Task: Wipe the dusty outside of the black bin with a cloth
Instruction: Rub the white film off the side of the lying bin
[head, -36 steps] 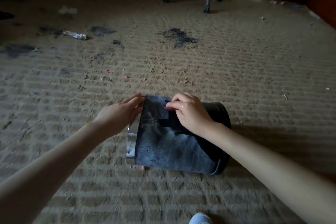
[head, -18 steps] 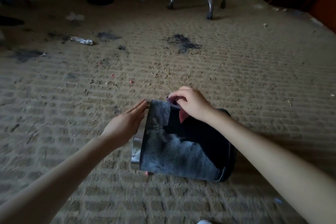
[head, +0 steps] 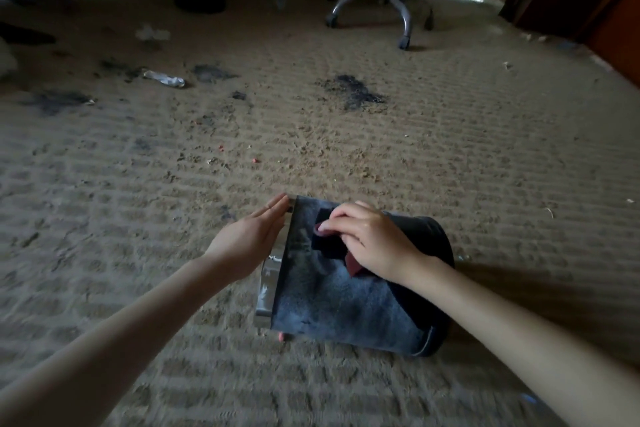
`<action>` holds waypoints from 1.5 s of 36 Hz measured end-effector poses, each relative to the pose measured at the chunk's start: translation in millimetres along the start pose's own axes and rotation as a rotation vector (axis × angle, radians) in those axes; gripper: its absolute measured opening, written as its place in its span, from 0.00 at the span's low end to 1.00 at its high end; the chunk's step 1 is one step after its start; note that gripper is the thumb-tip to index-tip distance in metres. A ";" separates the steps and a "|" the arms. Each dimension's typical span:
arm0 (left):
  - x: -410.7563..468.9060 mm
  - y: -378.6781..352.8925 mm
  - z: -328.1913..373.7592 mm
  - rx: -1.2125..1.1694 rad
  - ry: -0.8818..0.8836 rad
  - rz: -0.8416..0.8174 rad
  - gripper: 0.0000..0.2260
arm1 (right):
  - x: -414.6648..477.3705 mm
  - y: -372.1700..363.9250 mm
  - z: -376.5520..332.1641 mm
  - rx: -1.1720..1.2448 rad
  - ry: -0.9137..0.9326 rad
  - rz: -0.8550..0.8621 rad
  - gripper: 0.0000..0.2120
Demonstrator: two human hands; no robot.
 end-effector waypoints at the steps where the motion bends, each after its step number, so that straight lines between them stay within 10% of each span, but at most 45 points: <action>1: -0.5 -0.8 -0.1 -0.003 -0.001 -0.003 0.21 | 5.5 4.5 4.3 0.036 -0.048 0.038 0.15; 8: 1.1 -2.7 -2.3 -0.028 -0.002 0.005 0.21 | 38.0 -0.9 23.3 0.004 -0.230 0.000 0.16; 23: 1.9 -2.9 -5.4 -0.001 -0.014 -0.001 0.21 | -11.0 -27.1 -18.7 -0.164 0.217 -0.054 0.15; 34: 0.7 -5.7 -7.3 -0.032 -0.040 -0.001 0.21 | 45.2 -8.9 17.2 0.008 -0.209 0.044 0.15; 47: -1.8 -4.9 -6.1 -0.010 -0.058 -0.019 0.22 | -2.9 -32.0 -22.0 -0.213 0.254 0.000 0.16; 54: -8.0 -4.3 -2.1 -0.023 -0.067 0.000 0.22 | 5.7 -22.4 -22.2 -0.041 0.151 -0.084 0.16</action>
Point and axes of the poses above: each hand's wrist, its own x-axis towards the middle knuckle, its own y-axis out of the back of the hand, z = x × y, the point moved 4 cm from there along x, towards the middle knuckle, and after that the axes turned 7 degrees about -y, right-handed, at the moved point
